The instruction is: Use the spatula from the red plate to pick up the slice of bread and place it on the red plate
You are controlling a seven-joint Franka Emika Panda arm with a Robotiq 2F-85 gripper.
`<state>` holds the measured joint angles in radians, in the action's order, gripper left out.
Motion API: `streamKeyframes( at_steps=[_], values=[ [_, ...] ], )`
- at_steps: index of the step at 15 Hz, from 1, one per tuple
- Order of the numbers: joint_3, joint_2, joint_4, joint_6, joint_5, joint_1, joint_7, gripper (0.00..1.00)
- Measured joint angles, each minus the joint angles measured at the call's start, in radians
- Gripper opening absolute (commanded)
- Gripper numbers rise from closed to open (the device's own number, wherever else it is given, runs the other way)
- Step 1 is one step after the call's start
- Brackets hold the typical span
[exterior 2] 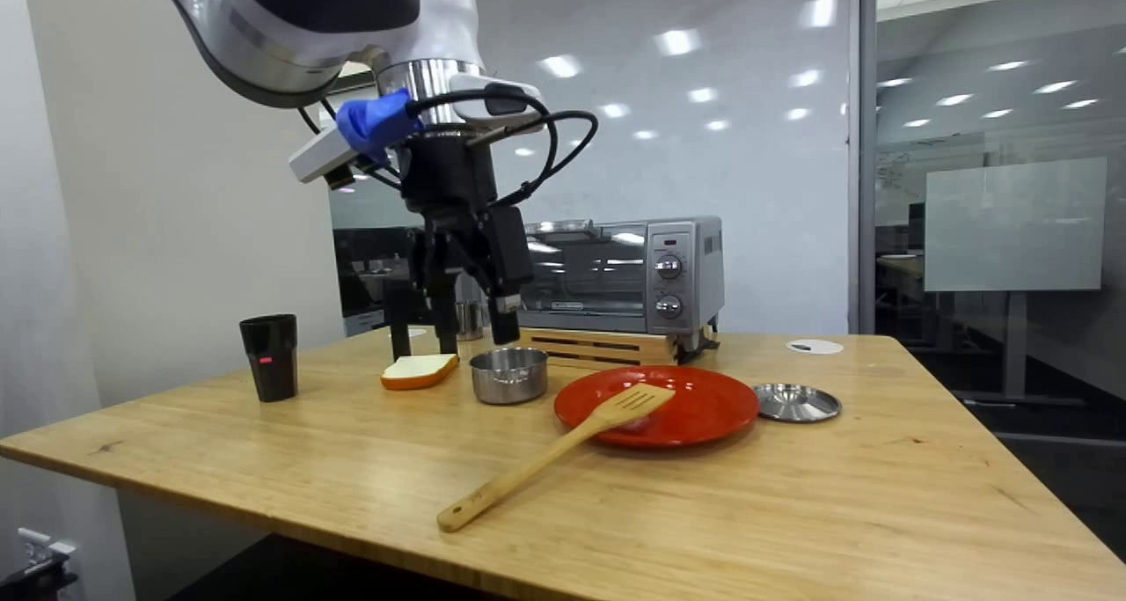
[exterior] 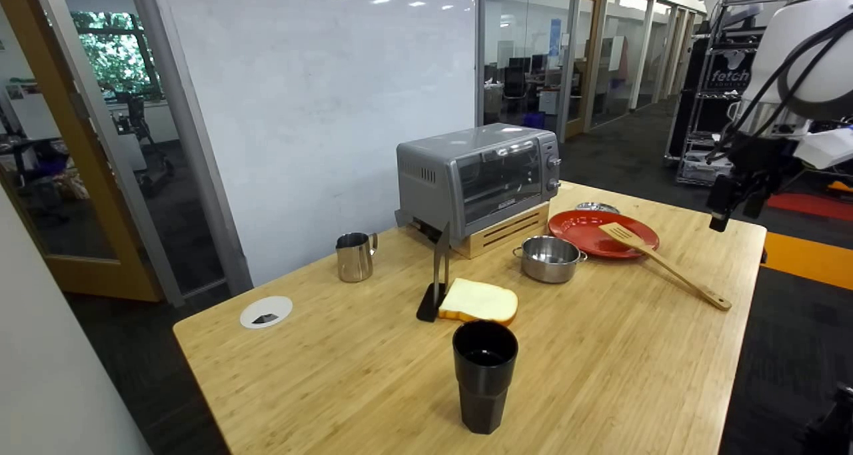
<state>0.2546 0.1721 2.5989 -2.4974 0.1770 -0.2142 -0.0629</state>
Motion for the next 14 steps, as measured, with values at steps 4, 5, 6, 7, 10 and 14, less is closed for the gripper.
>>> streamKeyframes(
  at_steps=[4, 5, 6, 7, 10, 14],
  values=[
    [0.000, -0.080, 0.001, -0.066, 0.090, -0.030, 0.019, 1.00],
    [0.001, -0.101, 0.001, -0.086, 0.119, -0.036, 0.036, 1.00],
    [0.001, -0.123, 0.001, -0.107, 0.148, -0.042, 0.056, 1.00],
    [0.002, -0.144, 0.001, -0.130, 0.180, -0.047, 0.080, 1.00],
    [0.004, -0.196, 0.000, -0.195, 0.253, -0.051, 0.158, 1.00],
    [0.005, -0.238, 0.000, -0.271, 0.269, -0.050, 0.216, 1.00]
  ],
)
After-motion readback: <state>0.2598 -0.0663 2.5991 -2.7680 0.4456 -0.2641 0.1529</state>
